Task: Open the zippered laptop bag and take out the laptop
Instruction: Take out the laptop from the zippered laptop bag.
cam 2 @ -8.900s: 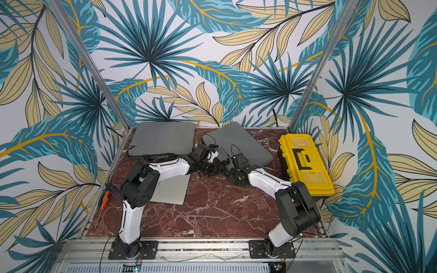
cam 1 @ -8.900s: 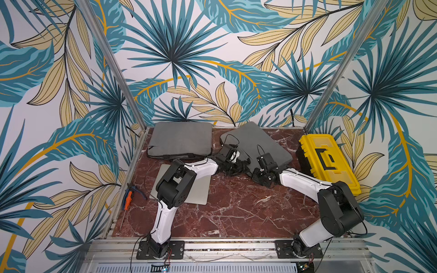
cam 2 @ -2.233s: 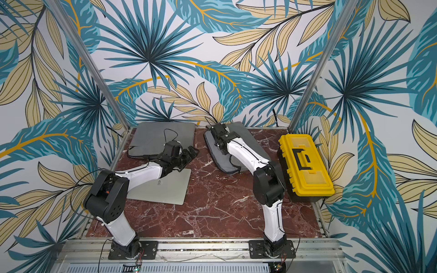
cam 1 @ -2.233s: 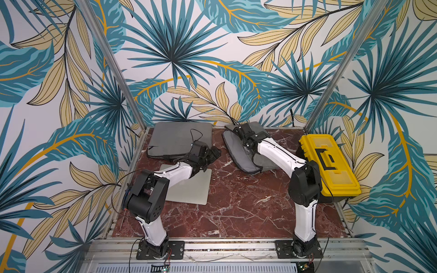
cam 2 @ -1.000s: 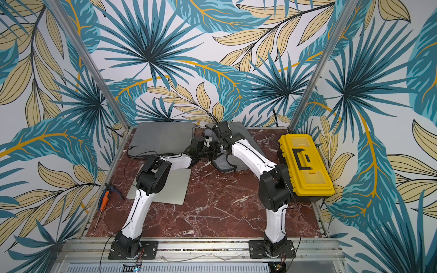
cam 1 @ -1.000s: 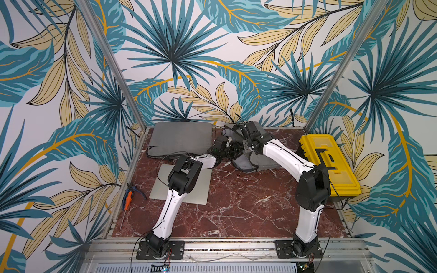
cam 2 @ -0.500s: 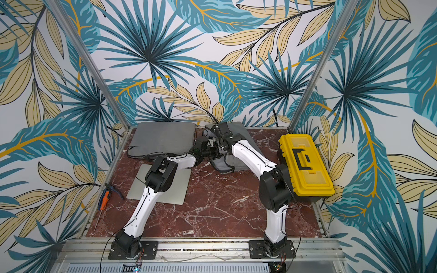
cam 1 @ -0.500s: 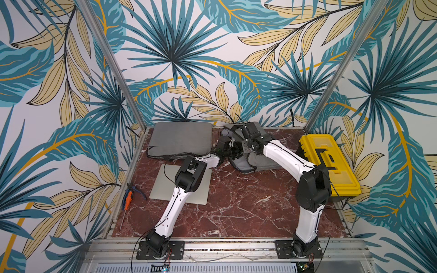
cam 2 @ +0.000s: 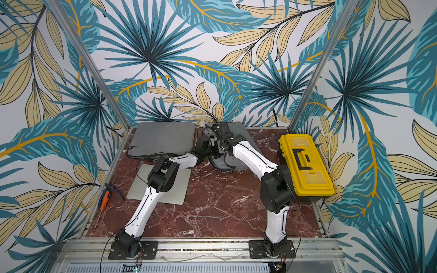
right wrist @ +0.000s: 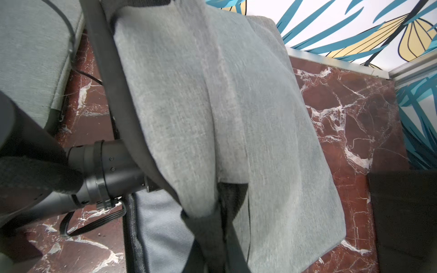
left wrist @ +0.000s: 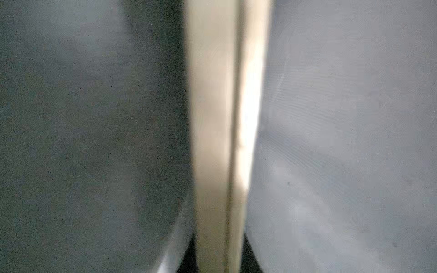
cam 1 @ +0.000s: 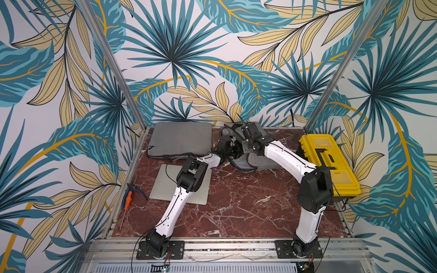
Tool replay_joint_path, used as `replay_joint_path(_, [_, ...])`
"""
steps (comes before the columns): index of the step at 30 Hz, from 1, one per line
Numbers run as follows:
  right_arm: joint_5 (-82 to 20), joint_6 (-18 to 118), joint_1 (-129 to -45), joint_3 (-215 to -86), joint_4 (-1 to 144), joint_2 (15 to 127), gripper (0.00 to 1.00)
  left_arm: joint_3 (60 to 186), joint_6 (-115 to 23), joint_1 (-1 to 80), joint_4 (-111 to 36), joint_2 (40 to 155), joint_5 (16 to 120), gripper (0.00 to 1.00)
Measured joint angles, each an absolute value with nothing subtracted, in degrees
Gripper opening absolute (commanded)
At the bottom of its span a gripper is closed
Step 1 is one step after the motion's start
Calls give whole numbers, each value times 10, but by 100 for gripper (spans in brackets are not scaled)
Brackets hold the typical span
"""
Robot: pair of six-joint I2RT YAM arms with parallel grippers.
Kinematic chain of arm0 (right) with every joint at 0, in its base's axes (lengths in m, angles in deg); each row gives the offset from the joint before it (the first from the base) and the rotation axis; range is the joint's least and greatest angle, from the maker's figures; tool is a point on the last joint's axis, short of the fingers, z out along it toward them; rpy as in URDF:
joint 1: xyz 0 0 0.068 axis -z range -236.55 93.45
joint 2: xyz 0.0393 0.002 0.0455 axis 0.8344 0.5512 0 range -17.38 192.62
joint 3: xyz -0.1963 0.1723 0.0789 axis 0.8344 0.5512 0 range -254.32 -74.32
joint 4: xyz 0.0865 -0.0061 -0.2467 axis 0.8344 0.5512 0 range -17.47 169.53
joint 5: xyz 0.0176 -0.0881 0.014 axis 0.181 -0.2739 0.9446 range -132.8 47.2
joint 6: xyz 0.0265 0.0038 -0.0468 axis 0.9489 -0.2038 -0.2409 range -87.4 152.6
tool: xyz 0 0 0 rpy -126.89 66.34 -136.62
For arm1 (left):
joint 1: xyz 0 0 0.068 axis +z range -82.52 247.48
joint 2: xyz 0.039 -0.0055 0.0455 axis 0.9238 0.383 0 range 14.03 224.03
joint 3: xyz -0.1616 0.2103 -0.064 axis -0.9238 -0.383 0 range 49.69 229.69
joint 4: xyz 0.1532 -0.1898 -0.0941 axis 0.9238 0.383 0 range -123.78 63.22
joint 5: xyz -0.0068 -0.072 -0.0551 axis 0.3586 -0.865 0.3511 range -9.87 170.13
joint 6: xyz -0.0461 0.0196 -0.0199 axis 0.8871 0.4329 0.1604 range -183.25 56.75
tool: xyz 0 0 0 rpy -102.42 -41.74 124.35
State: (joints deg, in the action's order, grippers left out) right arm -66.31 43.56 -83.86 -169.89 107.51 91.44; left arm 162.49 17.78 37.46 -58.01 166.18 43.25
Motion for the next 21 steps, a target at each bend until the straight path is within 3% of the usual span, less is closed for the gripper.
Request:
replay_joint_path(5, [-666, 440, -839, -1672, 1051, 900, 0, 1624, 173, 374, -582, 1659, 433, 0])
replay_joint_path(21, [-679, 437, -836, -1640, 1005, 890, 0, 1373, 126, 388, -569, 1451, 460, 0])
